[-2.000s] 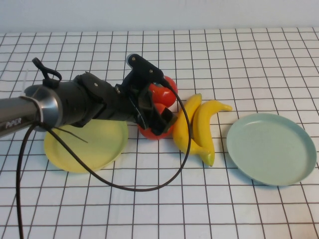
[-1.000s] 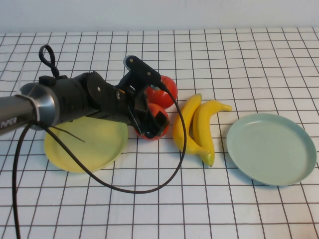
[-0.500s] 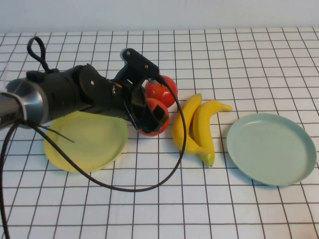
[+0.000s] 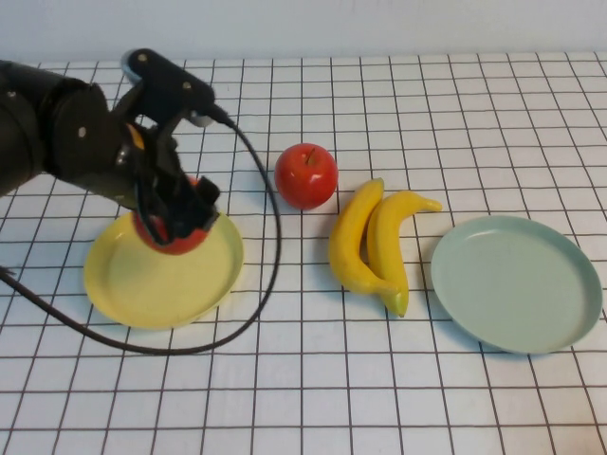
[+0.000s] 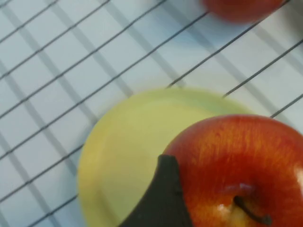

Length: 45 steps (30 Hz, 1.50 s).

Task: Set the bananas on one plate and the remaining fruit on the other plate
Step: Put one type of fruit in the left plate

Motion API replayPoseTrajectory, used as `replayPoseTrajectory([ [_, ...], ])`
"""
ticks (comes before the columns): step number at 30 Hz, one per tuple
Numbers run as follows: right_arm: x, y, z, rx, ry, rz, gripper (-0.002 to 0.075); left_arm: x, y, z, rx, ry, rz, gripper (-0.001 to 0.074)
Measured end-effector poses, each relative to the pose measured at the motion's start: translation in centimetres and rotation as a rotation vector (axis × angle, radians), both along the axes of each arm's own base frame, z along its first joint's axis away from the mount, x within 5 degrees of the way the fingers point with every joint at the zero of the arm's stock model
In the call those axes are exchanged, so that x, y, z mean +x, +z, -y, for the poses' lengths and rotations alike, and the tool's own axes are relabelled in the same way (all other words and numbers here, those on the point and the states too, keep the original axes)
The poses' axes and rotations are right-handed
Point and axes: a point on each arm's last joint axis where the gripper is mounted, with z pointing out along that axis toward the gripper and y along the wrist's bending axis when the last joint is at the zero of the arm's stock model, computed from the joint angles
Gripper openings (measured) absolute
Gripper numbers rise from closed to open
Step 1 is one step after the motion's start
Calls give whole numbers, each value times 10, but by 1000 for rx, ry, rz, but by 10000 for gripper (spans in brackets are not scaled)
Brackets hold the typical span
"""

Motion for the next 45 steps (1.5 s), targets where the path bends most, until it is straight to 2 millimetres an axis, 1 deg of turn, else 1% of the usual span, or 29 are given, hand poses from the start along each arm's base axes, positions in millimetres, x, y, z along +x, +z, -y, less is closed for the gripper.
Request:
replayPoseTrajectory([
  [2,0,0,0,0,0,0,-17,3,-5,-16,50,83,-18,578],
  [4,0,0,0,0,0,0,-17,7,-8,-31,61,148,-14,578],
  [8,0,0,0,0,0,0,-17,15,-7,-48,30,217,19,578],
  [11,0,0,0,0,0,0,-17,22,-14,-59,12,270,4,578],
  [15,0,0,0,0,0,0,-17,31,-36,-65,-30,332,-83,578],
  [19,0,0,0,0,0,0,-17,38,-58,-63,-40,351,-155,578],
  [22,0,0,0,0,0,0,-17,40,-68,-61,-42,358,-188,583],
  [27,0,0,0,0,0,0,-17,41,-69,-61,-42,358,-188,584],
  [30,0,0,0,0,0,0,-17,39,-65,-62,-43,362,-193,584],
  [36,0,0,0,0,0,0,-17,32,-40,-63,-74,366,-150,584],
  [38,0,0,0,0,0,0,-17,31,-36,-63,-92,370,-145,584],
  [45,0,0,0,0,0,0,-17,30,-36,-62,-100,375,-158,584],
])
